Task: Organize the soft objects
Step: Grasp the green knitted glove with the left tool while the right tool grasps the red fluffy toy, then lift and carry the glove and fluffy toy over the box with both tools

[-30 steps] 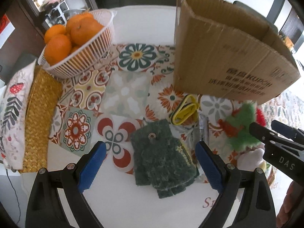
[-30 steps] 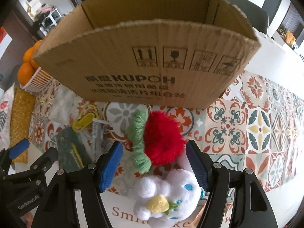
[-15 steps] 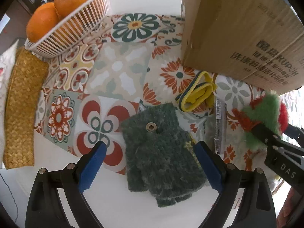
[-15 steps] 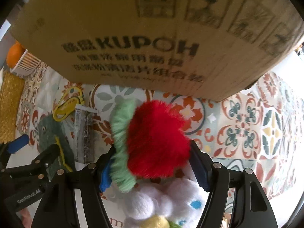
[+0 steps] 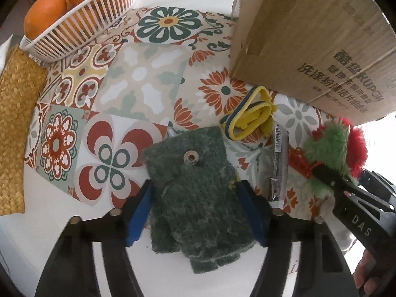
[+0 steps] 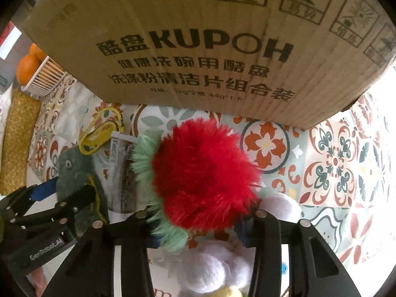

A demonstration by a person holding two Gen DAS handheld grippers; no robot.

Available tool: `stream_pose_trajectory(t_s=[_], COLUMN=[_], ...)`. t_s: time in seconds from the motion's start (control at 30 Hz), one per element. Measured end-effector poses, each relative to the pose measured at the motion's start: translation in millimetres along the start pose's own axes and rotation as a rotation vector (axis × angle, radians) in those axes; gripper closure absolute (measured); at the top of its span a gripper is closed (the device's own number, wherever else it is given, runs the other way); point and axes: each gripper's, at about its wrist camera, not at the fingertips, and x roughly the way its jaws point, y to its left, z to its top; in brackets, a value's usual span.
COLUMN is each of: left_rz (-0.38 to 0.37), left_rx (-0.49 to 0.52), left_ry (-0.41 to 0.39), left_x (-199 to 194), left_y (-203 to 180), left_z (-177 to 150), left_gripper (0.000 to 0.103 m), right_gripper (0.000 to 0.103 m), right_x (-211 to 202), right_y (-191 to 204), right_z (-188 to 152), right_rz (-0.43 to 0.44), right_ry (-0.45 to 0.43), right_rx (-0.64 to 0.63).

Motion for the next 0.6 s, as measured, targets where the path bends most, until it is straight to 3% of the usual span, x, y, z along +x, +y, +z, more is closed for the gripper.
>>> stream_pose_trajectory(t_s=[0.07,0.13,0.23,0.5,0.6], left_rz=[-0.009,-0.021,-0.053,-0.157,-0.164], left_rx=[0.001,0.002,0.01,0.019,0.035], left_ry=[-0.014,-0.024,-0.044,-0.094,-0.116], left_x=[-3,-7,-14,-35,-46], left_y=[2,4,10,25,24], left_z=[-3,-5,-9,-26,-34], left_gripper=[0.053,0.067,0.076,0.083,0.085], right_gripper=[0.064,0.066,0.066,0.066,0.066], right_x=[-3,-8,-20,-39,-49], right_y=[1,6,11,25,26], right_z=[-3,-4,-1,-1,-7], right_rz=[0.001,0.001,0.008,0.01,0.007], right_ry=[-0.013,-0.031,-0.057,-0.118,-0.142], right_rx=[0.006,0.005,0.004,0.007,0.009])
